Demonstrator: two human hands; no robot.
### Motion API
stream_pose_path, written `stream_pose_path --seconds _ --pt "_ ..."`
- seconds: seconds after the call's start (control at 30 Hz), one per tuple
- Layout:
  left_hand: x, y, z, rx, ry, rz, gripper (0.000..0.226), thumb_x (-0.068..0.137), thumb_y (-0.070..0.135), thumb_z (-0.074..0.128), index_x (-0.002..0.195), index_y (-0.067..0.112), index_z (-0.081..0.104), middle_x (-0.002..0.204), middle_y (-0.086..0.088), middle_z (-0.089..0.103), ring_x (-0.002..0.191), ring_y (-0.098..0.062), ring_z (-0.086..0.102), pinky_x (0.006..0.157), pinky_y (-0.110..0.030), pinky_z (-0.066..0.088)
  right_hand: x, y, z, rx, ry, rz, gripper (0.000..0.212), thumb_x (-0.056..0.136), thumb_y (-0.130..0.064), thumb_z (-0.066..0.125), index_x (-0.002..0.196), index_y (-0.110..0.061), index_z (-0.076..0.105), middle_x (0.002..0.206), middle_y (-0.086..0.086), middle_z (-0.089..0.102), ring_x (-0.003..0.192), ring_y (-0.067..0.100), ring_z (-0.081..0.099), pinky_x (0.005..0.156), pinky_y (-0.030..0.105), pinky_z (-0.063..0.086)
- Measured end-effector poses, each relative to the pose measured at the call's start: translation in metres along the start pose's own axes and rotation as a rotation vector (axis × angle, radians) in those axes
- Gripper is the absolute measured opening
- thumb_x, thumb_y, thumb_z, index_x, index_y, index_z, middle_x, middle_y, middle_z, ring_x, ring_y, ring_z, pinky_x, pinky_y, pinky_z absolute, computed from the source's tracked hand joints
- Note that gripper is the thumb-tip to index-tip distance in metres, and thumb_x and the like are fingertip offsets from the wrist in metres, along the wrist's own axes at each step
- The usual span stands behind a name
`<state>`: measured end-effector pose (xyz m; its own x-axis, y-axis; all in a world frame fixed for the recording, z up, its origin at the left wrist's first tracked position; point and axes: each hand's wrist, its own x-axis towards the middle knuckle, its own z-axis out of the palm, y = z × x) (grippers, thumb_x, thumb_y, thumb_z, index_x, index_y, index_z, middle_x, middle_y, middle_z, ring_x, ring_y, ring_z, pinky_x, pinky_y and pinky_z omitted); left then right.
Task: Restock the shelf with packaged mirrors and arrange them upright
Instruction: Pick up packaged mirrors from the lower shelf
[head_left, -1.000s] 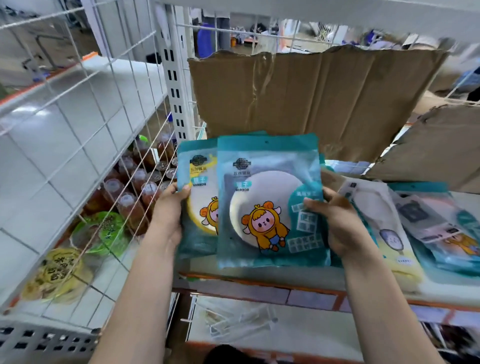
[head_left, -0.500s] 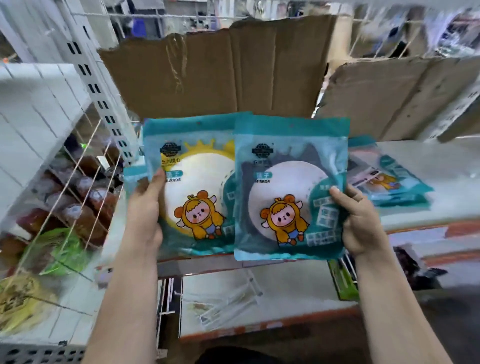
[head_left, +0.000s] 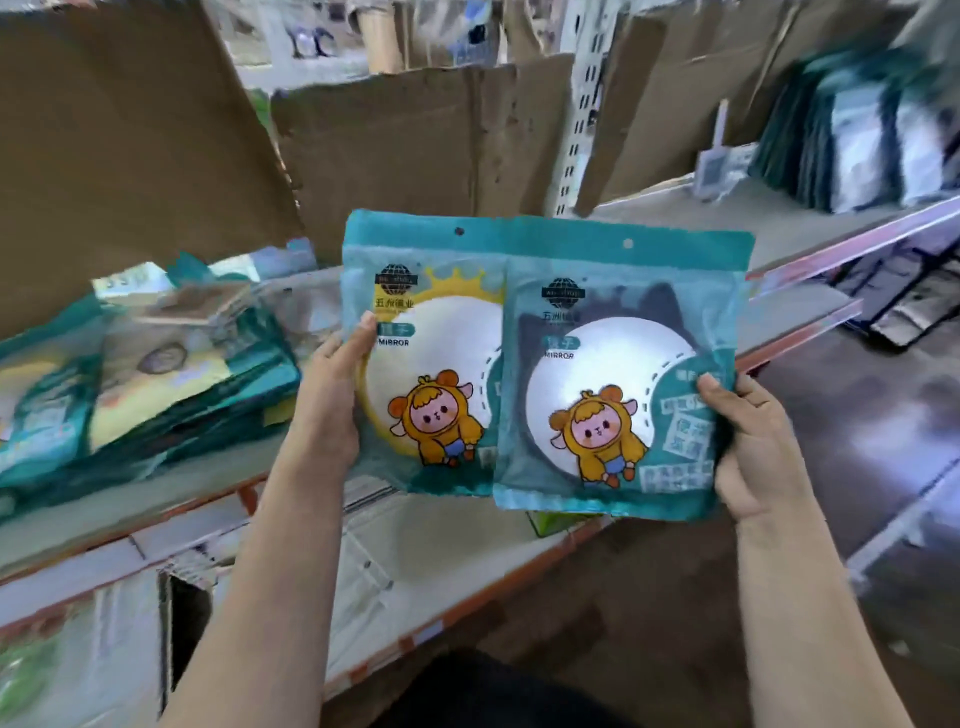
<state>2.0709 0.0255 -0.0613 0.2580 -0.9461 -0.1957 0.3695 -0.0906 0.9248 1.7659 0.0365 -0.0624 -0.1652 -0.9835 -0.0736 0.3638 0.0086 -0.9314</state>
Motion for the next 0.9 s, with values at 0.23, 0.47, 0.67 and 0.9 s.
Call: stream_pose_path --seconds 0.23,0.47,0.67,0.9 --pt "-0.001 -0.056 0.140 0.051 -0.190 -0.009 0.024 0.090 0.034 0.055 0.101 0.016 0.067 0.096 -0.008 0.072 0.082 -0.022 0.070 0.066 -0.030 0.056 0.006 -0.043 -0.125 -0.005 0.158 -0.091 0.015 0.091 -0.003 0.049 0.090 -0.012 0.061 0.073 -0.006 0.072 0.066 0.008 0.067 0.060 0.021 0.055" --pt "-0.002 -0.102 0.255 0.076 -0.260 -0.032 0.019 0.091 0.027 0.058 0.096 0.011 0.067 0.084 -0.002 0.074 0.075 -0.016 0.070 0.063 -0.025 0.055 0.007 -0.072 -0.225 0.035 0.333 -0.102 0.018 0.085 -0.007 0.056 0.079 -0.017 0.069 0.075 -0.004 0.073 0.066 0.009 0.067 0.060 0.022 0.056" --pt "0.024 -0.129 0.333 0.128 -0.303 -0.082 0.025 0.090 0.032 0.058 0.102 0.012 0.067 0.095 -0.007 0.072 0.081 -0.021 0.070 0.070 -0.032 0.056 0.041 -0.082 -0.279 0.060 0.442 -0.086 0.012 0.088 -0.006 0.054 0.088 -0.013 0.064 0.076 -0.003 0.073 0.068 0.011 0.068 0.065 0.025 0.058" --pt "0.078 -0.168 0.451 0.136 -0.315 -0.098 0.025 0.087 0.040 0.061 0.095 0.017 0.066 0.085 0.000 0.071 0.079 -0.019 0.068 0.079 -0.037 0.054 0.122 -0.113 -0.351 0.059 0.526 -0.103 0.012 0.089 -0.003 0.053 0.086 -0.010 0.062 0.072 -0.003 0.073 0.063 0.010 0.068 0.055 0.020 0.054"
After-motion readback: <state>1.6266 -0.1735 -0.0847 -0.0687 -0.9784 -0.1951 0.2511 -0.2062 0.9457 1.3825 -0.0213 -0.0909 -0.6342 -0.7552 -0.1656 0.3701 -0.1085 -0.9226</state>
